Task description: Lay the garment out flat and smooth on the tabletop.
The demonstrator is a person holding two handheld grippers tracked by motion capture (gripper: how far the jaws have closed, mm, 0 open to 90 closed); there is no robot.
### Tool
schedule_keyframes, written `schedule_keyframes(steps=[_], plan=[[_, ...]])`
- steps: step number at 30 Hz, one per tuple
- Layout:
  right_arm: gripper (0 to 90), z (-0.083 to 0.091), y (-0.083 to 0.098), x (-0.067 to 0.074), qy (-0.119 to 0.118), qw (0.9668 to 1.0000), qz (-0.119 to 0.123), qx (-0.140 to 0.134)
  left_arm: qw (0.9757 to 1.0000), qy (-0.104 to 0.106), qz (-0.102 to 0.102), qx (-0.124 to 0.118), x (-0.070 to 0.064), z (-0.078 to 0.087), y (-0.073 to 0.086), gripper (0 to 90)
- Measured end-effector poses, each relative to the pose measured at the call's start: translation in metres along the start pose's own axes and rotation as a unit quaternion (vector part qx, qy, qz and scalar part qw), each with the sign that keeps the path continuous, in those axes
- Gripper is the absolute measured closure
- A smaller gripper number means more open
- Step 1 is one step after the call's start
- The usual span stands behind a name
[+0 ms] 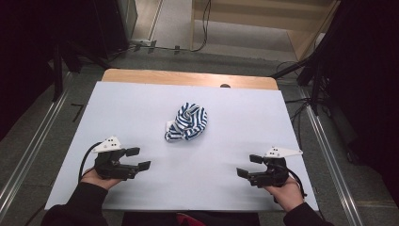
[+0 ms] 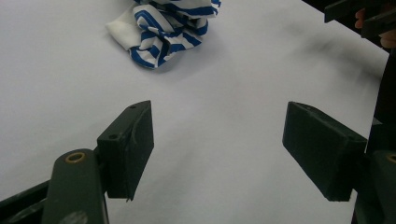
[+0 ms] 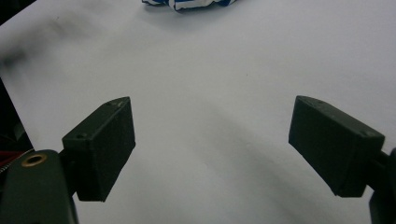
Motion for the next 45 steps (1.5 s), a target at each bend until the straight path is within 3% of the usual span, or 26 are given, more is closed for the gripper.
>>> schedule_keyframes(steps=[19,45], plan=[[13.1,0.0018,0.0005,-0.0003,-0.003,0.9999,-0.012,-0.001,1.0000,0.000,0.002,-0.001,0.0019,-0.0023,-0.0021,25.5],[16.3,0.0041,0.0020,0.0043,0.001,1.0000,-0.007,-0.001,0.9999,-0.009,-0.005,-0.005,0.0026,-0.0025,-0.0029,25.6]])
Point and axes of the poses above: each handheld gripper's, and its own axes: z roughly backward along the jaws, y roughly out of its underside, x roughly to its left, the point moved 6 cm from there along -z, roughly forward along the jaws
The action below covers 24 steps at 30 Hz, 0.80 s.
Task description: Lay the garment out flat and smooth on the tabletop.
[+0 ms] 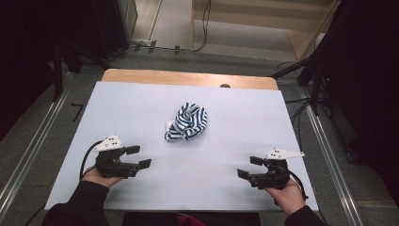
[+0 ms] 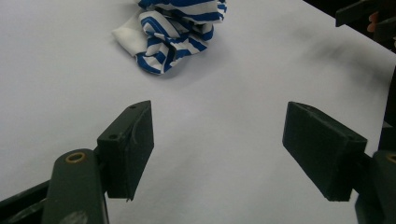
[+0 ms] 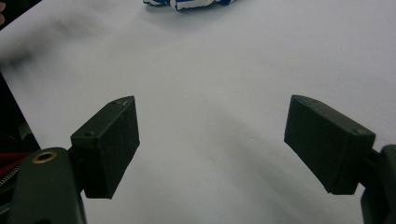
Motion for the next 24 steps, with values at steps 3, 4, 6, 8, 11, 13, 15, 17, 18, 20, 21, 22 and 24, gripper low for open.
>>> schedule_keyframes(steps=[3,4,6,8,11,13,15,17,18,20,21,22,24], plan=[[16.3,-0.002,-0.001,0.000,0.000,1.0000,0.002,0.003,1.0000,-0.001,-0.003,0.002,-0.001,-0.001,0.001,25.6],[16.3,-0.002,-0.001,0.000,-0.001,1.0000,0.002,0.004,1.0000,-0.001,-0.003,0.002,-0.001,-0.001,0.001,25.6],[16.3,-0.003,-0.002,0.001,-0.001,1.0000,0.003,0.004,1.0000,-0.001,-0.006,0.005,-0.002,-0.001,0.001,25.6],[16.3,-0.003,-0.002,0.001,-0.001,1.0000,0.005,0.004,1.0000,0.001,-0.007,0.004,-0.002,-0.001,0.001,25.6],[16.3,-0.005,-0.007,0.002,0.000,1.0000,0.009,0.002,1.0000,0.000,-0.008,0.006,-0.003,-0.001,0.002,25.6],[16.3,-0.006,-0.013,0.003,0.003,0.9999,0.012,-0.002,0.9999,0.001,-0.008,0.007,-0.003,-0.001,0.002,25.6],[16.3,-0.006,-0.016,0.003,0.004,0.9999,0.010,-0.006,0.9999,0.000,-0.008,0.007,-0.004,-0.001,0.003,25.6],[16.3,-0.007,-0.022,0.005,0.003,0.9999,0.009,-0.009,0.9999,-0.001,-0.007,0.007,-0.004,-0.001,0.003,25.6],[16.4,-0.009,-0.026,0.006,0.006,0.9999,0.013,-0.008,0.9999,-0.001,-0.007,0.007,-0.004,-0.001,0.003,25.6],[16.5,-0.012,-0.030,0.008,0.007,0.9998,0.016,-0.005,1.0000,-0.001,-0.005,0.006,-0.004,-0.001,0.004,25.5],[16.5,-0.012,-0.030,0.008,0.007,0.9998,0.016,-0.005,1.0000,-0.001,-0.005,0.007,-0.004,0.000,0.004,25.5],[16.7,-0.014,-0.033,0.009,0.004,0.9998,0.018,-0.003,1.0000,-0.001,-0.005,0.006,-0.004,0.000,0.004,25.6],[16.9,-0.016,-0.034,0.009,0.004,0.9998,0.020,-0.003,1.0000,-0.001,-0.004,0.006,-0.004,0.001,0.005,25.6]])
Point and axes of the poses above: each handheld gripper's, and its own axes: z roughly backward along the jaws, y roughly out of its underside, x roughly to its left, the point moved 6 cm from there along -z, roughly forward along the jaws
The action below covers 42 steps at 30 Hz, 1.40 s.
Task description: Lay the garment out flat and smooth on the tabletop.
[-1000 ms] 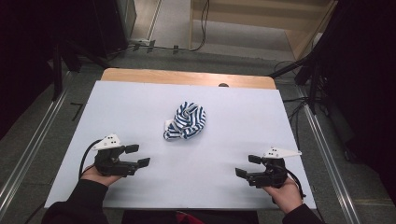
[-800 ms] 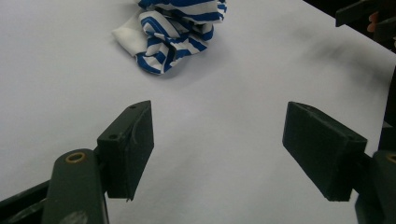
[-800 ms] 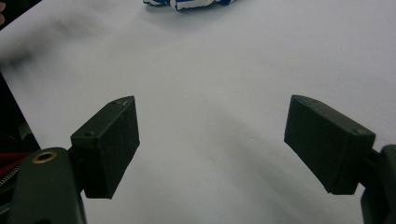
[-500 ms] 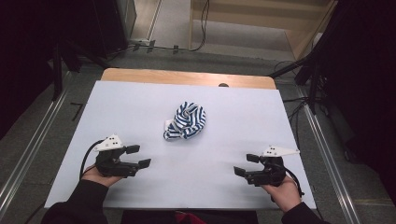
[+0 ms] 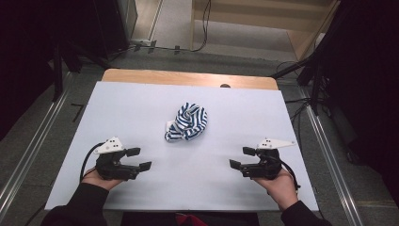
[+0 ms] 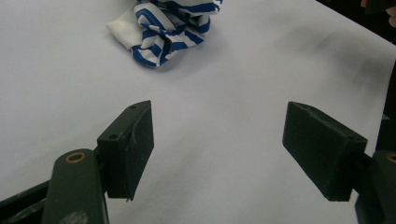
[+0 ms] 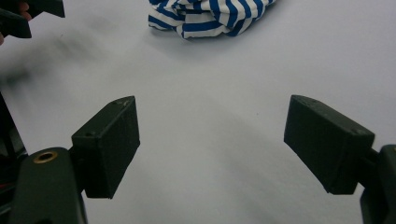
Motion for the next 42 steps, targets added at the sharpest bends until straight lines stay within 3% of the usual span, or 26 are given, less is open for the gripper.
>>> schedule_keyframes(steps=[12,42], plan=[[18.9,-0.013,-0.013,0.002,-0.017,0.9999,0.003,-0.002,1.0000,-0.001,0.002,-0.001,0.000,0.000,0.000,25.6],[22.8,-0.043,-0.046,0.009,-0.024,0.9996,0.012,0.012,1.0000,0.003,0.006,0.000,0.002,-0.001,0.000,25.6]])
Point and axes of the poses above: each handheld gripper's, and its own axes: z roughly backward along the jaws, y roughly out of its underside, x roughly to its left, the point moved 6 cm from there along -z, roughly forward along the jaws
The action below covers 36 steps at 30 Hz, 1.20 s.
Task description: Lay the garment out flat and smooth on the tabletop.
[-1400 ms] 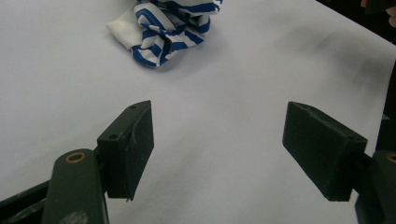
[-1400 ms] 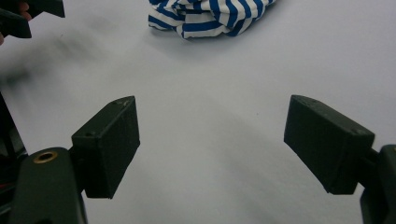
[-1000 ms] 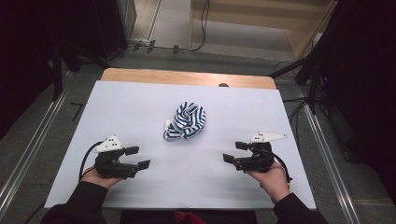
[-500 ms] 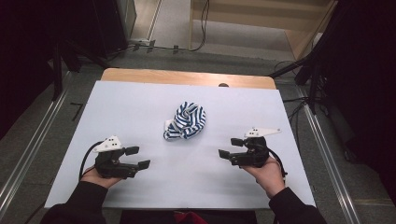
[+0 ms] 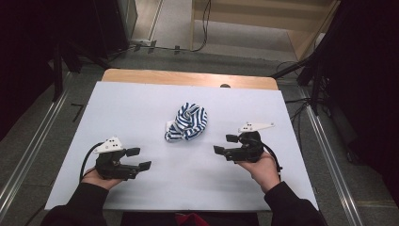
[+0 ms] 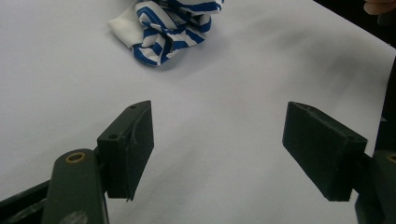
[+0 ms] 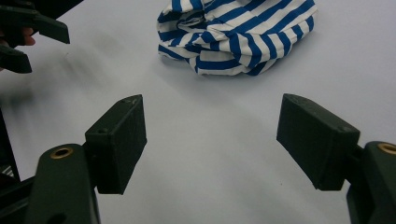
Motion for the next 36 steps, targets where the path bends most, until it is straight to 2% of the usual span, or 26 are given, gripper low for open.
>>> schedule_keyframes(steps=[13,17,24,36], plan=[[25.2,-0.008,-0.012,0.002,-0.003,1.0000,0.006,0.003,1.0000,0.000,0.002,-0.002,0.000,0.000,0.000,25.6],[25.6,-0.009,-0.018,0.001,-0.008,1.0000,0.000,-0.002,1.0000,0.000,0.002,-0.001,0.000,0.000,0.000,25.6],[26.6,-0.016,-0.031,0.002,-0.010,0.9999,0.005,-0.004,1.0000,-0.001,0.003,0.000,0.001,0.000,0.000,25.6],[29.7,-0.032,-0.051,0.010,-0.011,0.9996,0.025,0.007,1.0000,0.000,0.003,0.001,0.000,0.000,0.000,25.6]])
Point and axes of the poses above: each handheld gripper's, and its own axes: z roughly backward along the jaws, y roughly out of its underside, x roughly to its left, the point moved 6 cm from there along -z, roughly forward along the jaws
